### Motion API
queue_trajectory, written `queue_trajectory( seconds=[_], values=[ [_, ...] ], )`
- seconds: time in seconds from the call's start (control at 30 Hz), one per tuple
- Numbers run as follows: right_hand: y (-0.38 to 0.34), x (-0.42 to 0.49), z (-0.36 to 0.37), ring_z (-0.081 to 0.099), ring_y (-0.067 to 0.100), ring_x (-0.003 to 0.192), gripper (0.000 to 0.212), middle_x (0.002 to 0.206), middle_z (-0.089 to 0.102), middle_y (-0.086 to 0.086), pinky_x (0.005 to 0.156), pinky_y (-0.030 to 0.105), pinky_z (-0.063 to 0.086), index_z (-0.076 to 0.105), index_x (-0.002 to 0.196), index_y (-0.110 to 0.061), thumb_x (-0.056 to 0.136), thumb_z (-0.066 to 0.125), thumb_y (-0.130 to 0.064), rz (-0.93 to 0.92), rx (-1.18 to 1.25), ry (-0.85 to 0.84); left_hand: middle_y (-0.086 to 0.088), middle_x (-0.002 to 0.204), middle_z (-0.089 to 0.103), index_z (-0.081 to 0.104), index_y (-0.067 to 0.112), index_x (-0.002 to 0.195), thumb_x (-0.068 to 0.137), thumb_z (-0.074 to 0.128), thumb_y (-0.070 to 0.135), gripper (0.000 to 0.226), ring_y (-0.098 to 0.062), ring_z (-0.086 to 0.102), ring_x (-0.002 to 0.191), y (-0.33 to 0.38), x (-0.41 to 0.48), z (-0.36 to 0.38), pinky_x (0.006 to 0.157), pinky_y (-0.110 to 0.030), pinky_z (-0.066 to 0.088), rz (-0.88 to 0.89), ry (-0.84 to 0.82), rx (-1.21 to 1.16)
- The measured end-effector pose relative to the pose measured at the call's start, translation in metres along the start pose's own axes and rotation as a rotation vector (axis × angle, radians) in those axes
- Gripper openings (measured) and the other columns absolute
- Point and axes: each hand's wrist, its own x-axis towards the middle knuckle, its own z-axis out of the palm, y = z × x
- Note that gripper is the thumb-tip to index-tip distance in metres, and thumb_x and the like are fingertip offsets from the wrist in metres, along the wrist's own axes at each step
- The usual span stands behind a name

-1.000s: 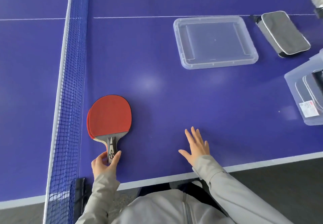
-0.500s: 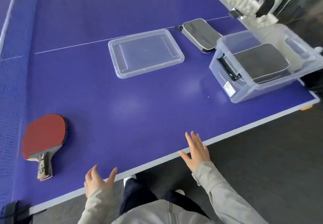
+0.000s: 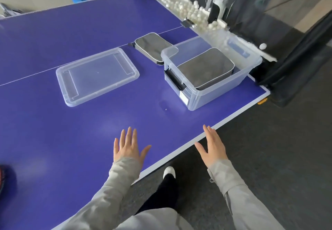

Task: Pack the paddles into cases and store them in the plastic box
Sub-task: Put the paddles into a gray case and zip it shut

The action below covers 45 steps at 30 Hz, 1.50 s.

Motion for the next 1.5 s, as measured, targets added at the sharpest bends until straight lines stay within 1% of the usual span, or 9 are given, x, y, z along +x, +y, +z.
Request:
queue_trajectory(
  seconds=[0.27, 0.47, 0.67, 0.83, 0.93, 1.0, 1.1, 1.23, 1.5],
  values=[
    [0.025, 0.111, -0.083, 0.009, 0.018, 0.147, 0.065, 0.158, 0.016, 0.002, 0.117, 0.04, 0.019, 0.018, 0.149, -0.021, 0.094, 0.048, -0.038, -0.078, -0.057, 0.116, 0.004, 0.16, -0.003, -0.001, 0.018, 0.151, 0.09, 0.018, 0.066, 0.079, -0.017, -0.008, 0.147, 0.091, 0.105, -0.027, 0.119, -0.041, -0.001, 0.041, 0.104, -0.091],
    [0.019, 0.202, -0.139, 0.025, 0.022, 0.141, 0.061, 0.152, 0.031, 0.005, 0.111, 0.041, 0.026, 0.028, 0.147, -0.017, 0.093, 0.051, -0.036, -0.221, -0.147, 0.167, 0.003, 0.16, -0.006, -0.002, 0.018, 0.151, 0.091, 0.019, 0.064, 0.079, -0.017, -0.01, 0.147, 0.141, 0.184, -0.064, 0.119, -0.042, -0.002, 0.023, 0.108, -0.117],
    [-0.009, 0.299, -0.166, 0.038, 0.026, 0.133, 0.057, 0.142, 0.045, 0.009, 0.104, 0.035, 0.026, 0.039, 0.141, -0.012, 0.092, 0.055, -0.035, -0.341, -0.179, 0.184, 0.006, 0.16, 0.002, 0.002, 0.02, 0.151, 0.089, 0.023, 0.067, 0.081, -0.015, -0.005, 0.147, 0.168, 0.256, -0.1, 0.119, -0.039, 0.002, -0.127, 0.128, -0.261],
    [-0.053, 0.41, -0.172, 0.04, 0.028, 0.129, 0.054, 0.138, 0.049, 0.009, 0.104, 0.042, 0.033, 0.043, 0.138, -0.01, 0.092, 0.055, -0.036, -0.479, -0.218, 0.1, 0.008, 0.158, 0.012, 0.006, 0.023, 0.151, 0.089, 0.032, 0.066, 0.08, -0.015, 0.013, 0.145, 0.194, 0.307, -0.117, 0.109, -0.044, 0.029, -0.312, 0.08, -0.589],
    [-0.081, 0.473, -0.166, 0.036, 0.028, 0.131, 0.053, 0.14, 0.046, 0.008, 0.103, 0.042, 0.032, 0.043, 0.138, -0.012, 0.093, 0.052, -0.038, -0.545, -0.241, 0.039, 0.004, 0.151, 0.027, 0.013, 0.025, 0.149, 0.089, 0.034, 0.065, 0.075, -0.025, 0.041, 0.129, 0.21, 0.33, -0.122, 0.091, -0.042, 0.041, -0.444, 0.043, -0.643],
    [-0.098, 0.516, -0.162, 0.035, 0.03, 0.13, 0.052, 0.139, 0.047, 0.009, 0.103, 0.043, 0.033, 0.044, 0.137, -0.012, 0.094, 0.05, -0.04, -0.583, -0.298, -0.019, 0.002, 0.142, 0.038, 0.028, 0.022, 0.142, 0.089, 0.038, 0.063, 0.067, -0.029, 0.051, 0.116, 0.217, 0.343, -0.122, 0.087, -0.041, 0.042, -0.553, 0.086, -0.732],
    [-0.114, 0.579, -0.15, 0.037, 0.031, 0.128, 0.051, 0.135, 0.049, 0.011, 0.102, 0.043, 0.035, 0.047, 0.134, -0.013, 0.094, 0.046, -0.045, -0.598, -0.414, -0.153, -0.001, 0.124, 0.051, 0.047, 0.014, 0.117, 0.089, 0.041, 0.061, 0.055, -0.029, 0.053, 0.102, 0.218, 0.358, -0.117, 0.084, -0.039, 0.043, -0.705, 0.155, -0.83],
    [-0.12, 0.646, -0.121, 0.04, 0.031, 0.125, 0.053, 0.13, 0.053, 0.012, 0.102, 0.042, 0.037, 0.051, 0.129, -0.011, 0.094, 0.043, -0.051, -0.503, -0.513, -0.26, -0.003, 0.097, 0.055, 0.044, 0.014, 0.086, 0.087, 0.044, 0.061, 0.047, -0.024, 0.047, 0.083, 0.212, 0.368, -0.105, 0.073, -0.034, 0.039, -0.807, 0.181, -0.867],
    [-0.134, 0.693, -0.05, 0.037, 0.033, 0.129, 0.074, 0.137, 0.044, 0.013, 0.1, 0.046, 0.034, 0.048, 0.131, -0.01, 0.088, 0.032, -0.067, -0.415, -0.664, -0.358, 0.006, 0.088, 0.05, 0.045, 0.015, 0.087, 0.084, 0.044, 0.064, 0.049, -0.022, 0.048, 0.079, 0.21, 0.372, -0.101, 0.066, -0.031, 0.039, -0.837, 0.158, -0.828]
  ],
)
